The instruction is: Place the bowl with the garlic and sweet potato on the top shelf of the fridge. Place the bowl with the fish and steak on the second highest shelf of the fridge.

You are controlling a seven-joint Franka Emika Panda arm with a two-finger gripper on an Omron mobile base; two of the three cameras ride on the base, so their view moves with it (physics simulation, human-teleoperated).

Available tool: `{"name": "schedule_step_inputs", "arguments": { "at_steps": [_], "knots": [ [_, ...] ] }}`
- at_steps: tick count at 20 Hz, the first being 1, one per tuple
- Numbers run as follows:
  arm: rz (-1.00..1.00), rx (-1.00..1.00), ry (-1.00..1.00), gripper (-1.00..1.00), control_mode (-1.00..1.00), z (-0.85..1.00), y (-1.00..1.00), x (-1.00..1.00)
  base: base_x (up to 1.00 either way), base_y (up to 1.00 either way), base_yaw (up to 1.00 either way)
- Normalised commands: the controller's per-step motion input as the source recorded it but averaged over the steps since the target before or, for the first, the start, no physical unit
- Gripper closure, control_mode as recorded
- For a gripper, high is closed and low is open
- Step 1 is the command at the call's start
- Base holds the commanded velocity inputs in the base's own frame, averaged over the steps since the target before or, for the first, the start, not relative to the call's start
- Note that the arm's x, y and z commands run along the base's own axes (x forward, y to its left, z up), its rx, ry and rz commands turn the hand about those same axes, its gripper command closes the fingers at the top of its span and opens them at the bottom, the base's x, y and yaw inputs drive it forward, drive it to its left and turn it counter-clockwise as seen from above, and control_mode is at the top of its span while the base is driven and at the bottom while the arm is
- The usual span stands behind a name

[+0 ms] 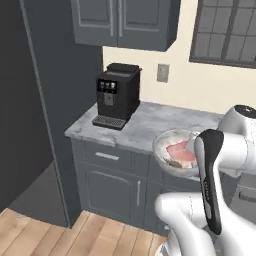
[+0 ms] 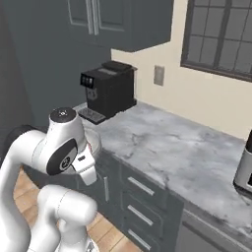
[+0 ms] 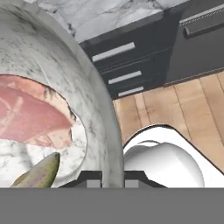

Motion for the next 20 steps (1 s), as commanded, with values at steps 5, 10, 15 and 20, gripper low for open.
{"name": "schedule_step_inputs", "arguments": {
  "at_steps": [5,10,15,20],
  "knots": [
    [0.0,0.0,0.0,1.0,1.0,0.0,0.0,0.0,-0.07,0.1,1.0],
    [0.0,0.0,0.0,1.0,1.0,0.0,0.0,0.0,-0.23,0.79,0.9],
    [0.0,0.0,0.0,1.0,1.0,0.0,0.0,0.0,0.0,1.0,0.61],
    [0.0,0.0,0.0,1.0,1.0,0.0,0.0,0.0,0.47,1.0,0.31]
  ]
}}
